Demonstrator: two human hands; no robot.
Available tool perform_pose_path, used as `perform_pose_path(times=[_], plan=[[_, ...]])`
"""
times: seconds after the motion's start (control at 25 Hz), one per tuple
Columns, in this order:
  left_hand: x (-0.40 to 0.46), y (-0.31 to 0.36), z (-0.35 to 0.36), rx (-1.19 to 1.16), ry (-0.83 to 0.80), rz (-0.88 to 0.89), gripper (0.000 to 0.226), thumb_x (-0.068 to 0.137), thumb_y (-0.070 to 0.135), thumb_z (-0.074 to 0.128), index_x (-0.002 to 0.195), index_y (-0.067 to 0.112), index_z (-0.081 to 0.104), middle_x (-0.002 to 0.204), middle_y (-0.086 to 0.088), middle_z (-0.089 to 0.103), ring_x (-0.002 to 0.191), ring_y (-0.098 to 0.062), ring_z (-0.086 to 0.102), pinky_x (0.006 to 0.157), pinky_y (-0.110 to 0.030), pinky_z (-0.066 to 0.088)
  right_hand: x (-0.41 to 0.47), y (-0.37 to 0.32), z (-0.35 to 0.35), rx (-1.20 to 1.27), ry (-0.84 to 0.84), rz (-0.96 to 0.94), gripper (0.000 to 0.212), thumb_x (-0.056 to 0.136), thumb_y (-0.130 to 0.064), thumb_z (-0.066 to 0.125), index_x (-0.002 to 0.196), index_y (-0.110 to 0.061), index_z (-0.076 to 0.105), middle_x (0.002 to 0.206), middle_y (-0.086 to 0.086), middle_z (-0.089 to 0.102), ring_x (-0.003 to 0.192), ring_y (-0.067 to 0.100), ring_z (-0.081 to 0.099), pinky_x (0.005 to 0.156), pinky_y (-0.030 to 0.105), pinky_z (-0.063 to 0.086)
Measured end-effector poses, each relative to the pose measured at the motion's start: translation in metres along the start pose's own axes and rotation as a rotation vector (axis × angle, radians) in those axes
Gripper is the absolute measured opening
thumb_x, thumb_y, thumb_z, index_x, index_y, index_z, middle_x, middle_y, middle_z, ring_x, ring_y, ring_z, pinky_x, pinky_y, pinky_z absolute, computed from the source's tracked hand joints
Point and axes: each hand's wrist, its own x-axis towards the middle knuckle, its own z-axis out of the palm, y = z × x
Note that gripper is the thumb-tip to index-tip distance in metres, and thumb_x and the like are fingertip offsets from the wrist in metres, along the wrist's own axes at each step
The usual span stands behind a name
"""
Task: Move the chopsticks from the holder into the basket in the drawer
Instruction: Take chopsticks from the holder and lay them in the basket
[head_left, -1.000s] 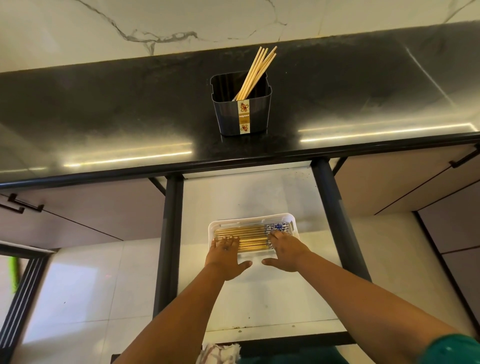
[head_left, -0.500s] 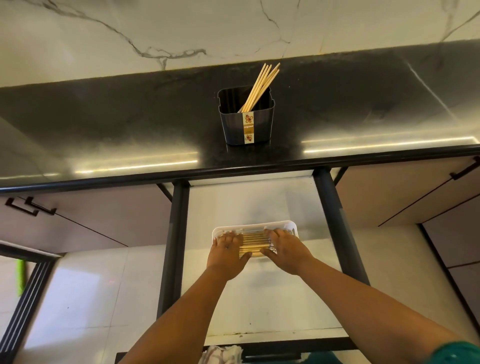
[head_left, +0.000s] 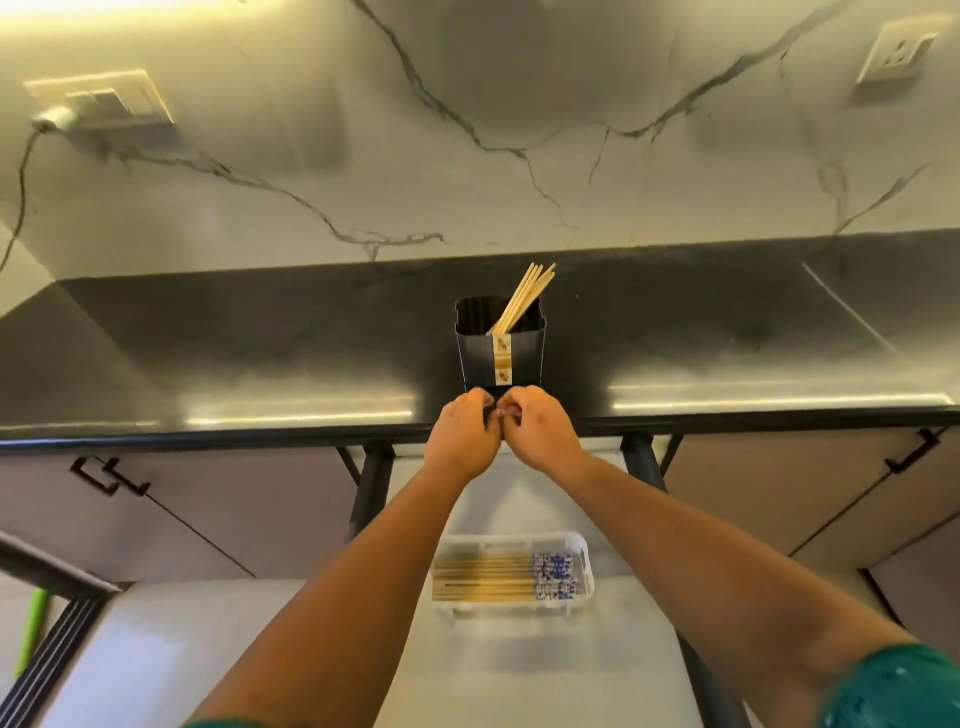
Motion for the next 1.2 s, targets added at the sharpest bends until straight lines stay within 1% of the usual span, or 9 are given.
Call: perform_pose_path(times=[0.2, 0.44, 0.52, 0.6, 0.68, 0.76, 0.88, 1.08, 1.2], plan=[[0.068, 0.021, -0.039, -0.107, 0.095, 0.039, 0.010, 0.095, 0.030, 0.051, 0.102, 0.023, 0.054, 0.095, 0.005, 0.059, 0.077, -0.007, 0.054, 0.061, -0.015, 0.037, 0.072, -0.023, -0.024, 0.024, 0.070, -0.003, 0.025, 0.097, -0.027, 0.049, 0.099, -0.009, 0.066, 0.101, 0.012, 0.065, 0.089, 0.026, 0.062, 0.074, 0.035, 0.048], [0.136, 0.009, -0.041, -0.194, 0.199, 0.224, 0.014, 0.094, 0.020, 0.053, 0.106, 0.025, 0.059, 0.101, 0.010, 0.062, 0.096, -0.006, 0.057, 0.084, -0.024, 0.049, 0.157, 0.018, -0.044, -0.159, 0.337, -0.079, 0.021, 0.093, -0.026, 0.056, 0.108, -0.012, 0.062, 0.108, 0.008, 0.060, 0.101, 0.022, 0.058, 0.085, 0.030, 0.045], [0.154, 0.003, -0.030, -0.198, 0.177, 0.214, 0.016, 0.094, 0.020, 0.052, 0.108, 0.024, 0.059, 0.103, 0.009, 0.063, 0.098, -0.006, 0.056, 0.085, -0.024, 0.048, 0.188, 0.043, -0.046, 0.051, 0.385, 0.251, 0.039, 0.090, -0.029, 0.062, 0.125, -0.012, 0.055, 0.125, 0.010, 0.055, 0.113, 0.024, 0.057, 0.092, 0.031, 0.044], [0.163, -0.001, -0.017, -0.192, 0.143, 0.199, 0.017, 0.094, 0.020, 0.053, 0.109, 0.024, 0.059, 0.106, 0.008, 0.063, 0.101, -0.006, 0.055, 0.086, -0.024, 0.047, 0.212, 0.061, -0.045, 0.409, 0.266, 0.654, 0.060, 0.090, -0.039, 0.062, 0.141, -0.012, 0.043, 0.142, 0.012, 0.048, 0.129, 0.029, 0.048, 0.105, 0.037, 0.039], [0.169, -0.002, -0.006, -0.197, 0.120, 0.201, 0.018, 0.094, 0.022, 0.054, 0.111, 0.023, 0.059, 0.108, 0.007, 0.063, 0.102, -0.007, 0.055, 0.086, -0.025, 0.048, 0.232, 0.070, -0.043, 0.666, 0.110, 0.759, 0.057, 0.093, -0.043, 0.057, 0.139, -0.010, 0.048, 0.144, 0.011, 0.049, 0.135, 0.030, 0.042, 0.113, 0.044, 0.033], [0.172, -0.003, 0.000, -0.225, 0.094, 0.195, 0.020, 0.093, 0.027, 0.055, 0.112, 0.023, 0.059, 0.108, 0.007, 0.063, 0.100, -0.009, 0.056, 0.085, -0.027, 0.051, 0.245, 0.074, -0.040, 0.750, 0.102, 0.689, 0.032, 0.095, -0.036, 0.057, 0.115, -0.013, 0.066, 0.125, 0.008, 0.064, 0.124, 0.026, 0.054, 0.106, 0.041, 0.041], [0.173, -0.002, 0.001, -0.236, 0.049, 0.189, 0.025, 0.092, 0.035, 0.056, 0.114, 0.023, 0.058, 0.108, 0.008, 0.062, 0.099, -0.009, 0.056, 0.084, -0.028, 0.050, 0.253, 0.073, -0.035, 0.725, 0.170, 0.599, 0.012, 0.094, -0.023, 0.060, 0.089, -0.017, 0.069, 0.101, 0.007, 0.071, 0.102, 0.021, 0.067, 0.085, 0.033, 0.054], [0.171, -0.002, -0.008, -0.222, 0.085, 0.179, 0.024, 0.091, 0.030, 0.059, 0.114, 0.023, 0.057, 0.110, 0.007, 0.061, 0.102, -0.006, 0.051, 0.088, -0.027, 0.046, 0.253, 0.064, -0.060, 0.528, 0.406, 0.498, 0.007, 0.092, -0.021, 0.063, 0.095, -0.018, 0.069, 0.103, 0.007, 0.071, 0.095, 0.018, 0.069, 0.091, 0.042, 0.056], [0.167, 0.005, -0.015, -0.247, 0.141, 0.123, 0.029, 0.091, 0.026, 0.060, 0.119, 0.021, 0.055, 0.117, 0.003, 0.060, 0.112, -0.013, 0.052, 0.096, -0.034, 0.047, 0.246, 0.032, -0.096, 0.322, 0.513, 0.313, 0.015, 0.093, -0.022, 0.061, 0.102, -0.012, 0.069, 0.103, 0.008, 0.071, 0.094, 0.014, 0.068, 0.088, 0.032, 0.057]])
